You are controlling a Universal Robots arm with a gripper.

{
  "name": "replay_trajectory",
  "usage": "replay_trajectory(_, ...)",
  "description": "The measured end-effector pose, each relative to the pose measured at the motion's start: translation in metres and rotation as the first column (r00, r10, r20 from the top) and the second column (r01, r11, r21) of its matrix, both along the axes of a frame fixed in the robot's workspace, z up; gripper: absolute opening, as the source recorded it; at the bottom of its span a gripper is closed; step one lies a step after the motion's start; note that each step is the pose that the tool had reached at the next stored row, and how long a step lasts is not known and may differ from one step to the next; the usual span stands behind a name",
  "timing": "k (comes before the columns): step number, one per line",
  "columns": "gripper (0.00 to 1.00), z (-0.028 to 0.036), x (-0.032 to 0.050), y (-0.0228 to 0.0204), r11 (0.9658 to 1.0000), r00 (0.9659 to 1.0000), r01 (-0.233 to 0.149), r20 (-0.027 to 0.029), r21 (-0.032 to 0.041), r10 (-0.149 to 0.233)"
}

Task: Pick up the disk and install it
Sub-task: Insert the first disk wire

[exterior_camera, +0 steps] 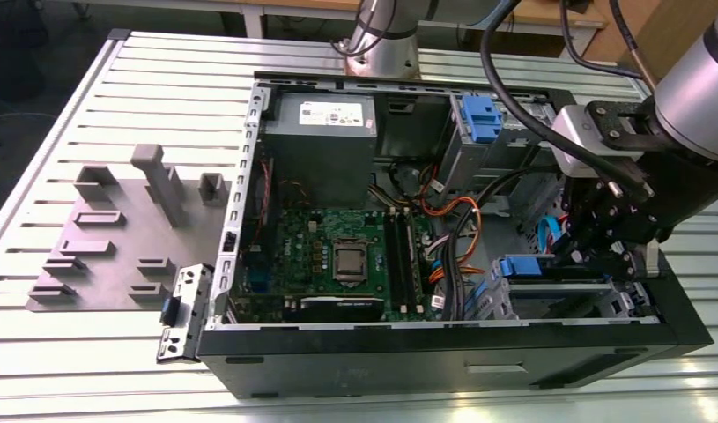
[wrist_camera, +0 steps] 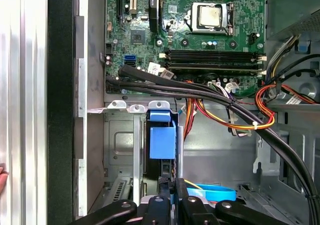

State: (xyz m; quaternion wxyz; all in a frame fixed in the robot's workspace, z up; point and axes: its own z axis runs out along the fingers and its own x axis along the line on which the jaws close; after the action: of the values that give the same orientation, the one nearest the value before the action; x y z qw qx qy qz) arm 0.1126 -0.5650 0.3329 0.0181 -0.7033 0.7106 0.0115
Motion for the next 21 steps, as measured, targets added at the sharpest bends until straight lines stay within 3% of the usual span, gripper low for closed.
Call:
replay_trajectory(19, 0.16, -0.0027, 0.0000, 0.0000, 1.0000, 1.0000, 0.000, 0.0000, 0.0003, 0.000)
replay_trajectory(21, 0.23, -0.0028, 0.0000, 0.0000, 1.0000, 1.0000, 0.000, 0.0000, 0.0003, 0.000)
